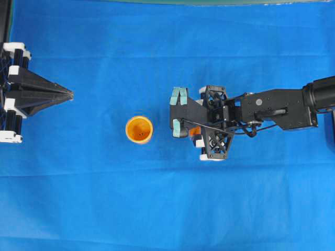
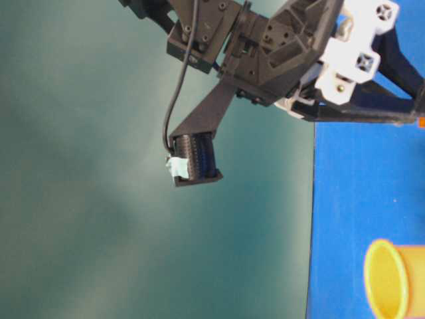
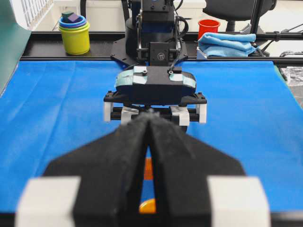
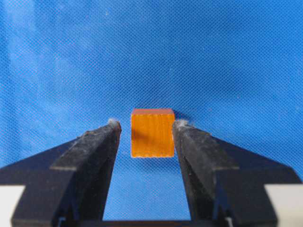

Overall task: Move the block forward with right arm.
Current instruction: 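Lower the right gripper around the orange cube and close on it, then lift the held cube and pull the right gripper back rightward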

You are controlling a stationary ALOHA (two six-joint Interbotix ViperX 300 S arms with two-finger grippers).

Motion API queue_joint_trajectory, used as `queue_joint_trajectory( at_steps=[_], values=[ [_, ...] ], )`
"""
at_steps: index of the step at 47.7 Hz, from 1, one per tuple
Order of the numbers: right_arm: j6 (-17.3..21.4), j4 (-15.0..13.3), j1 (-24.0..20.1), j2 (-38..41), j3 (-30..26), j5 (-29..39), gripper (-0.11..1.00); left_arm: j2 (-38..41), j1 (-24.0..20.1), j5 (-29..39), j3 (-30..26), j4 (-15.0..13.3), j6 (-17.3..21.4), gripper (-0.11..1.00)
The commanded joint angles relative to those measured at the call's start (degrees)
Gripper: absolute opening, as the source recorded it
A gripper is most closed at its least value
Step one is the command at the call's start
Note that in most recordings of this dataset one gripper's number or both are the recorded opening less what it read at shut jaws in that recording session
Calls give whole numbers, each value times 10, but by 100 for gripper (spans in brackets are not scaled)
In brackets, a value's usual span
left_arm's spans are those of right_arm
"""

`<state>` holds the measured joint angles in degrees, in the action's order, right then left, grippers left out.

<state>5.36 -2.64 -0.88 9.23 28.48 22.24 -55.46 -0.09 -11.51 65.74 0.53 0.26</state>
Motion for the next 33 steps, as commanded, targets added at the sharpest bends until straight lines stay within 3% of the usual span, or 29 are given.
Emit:
queue_joint_trajectory(
  at_steps=[1,33],
  values=[
    [-1,-3,3,-8,-9,-4,57,2,-4,-2,-18,2,1,1],
    [0,0,3,18,12,-39,55,2,-11,-2,-19,2,1,1]
  ],
)
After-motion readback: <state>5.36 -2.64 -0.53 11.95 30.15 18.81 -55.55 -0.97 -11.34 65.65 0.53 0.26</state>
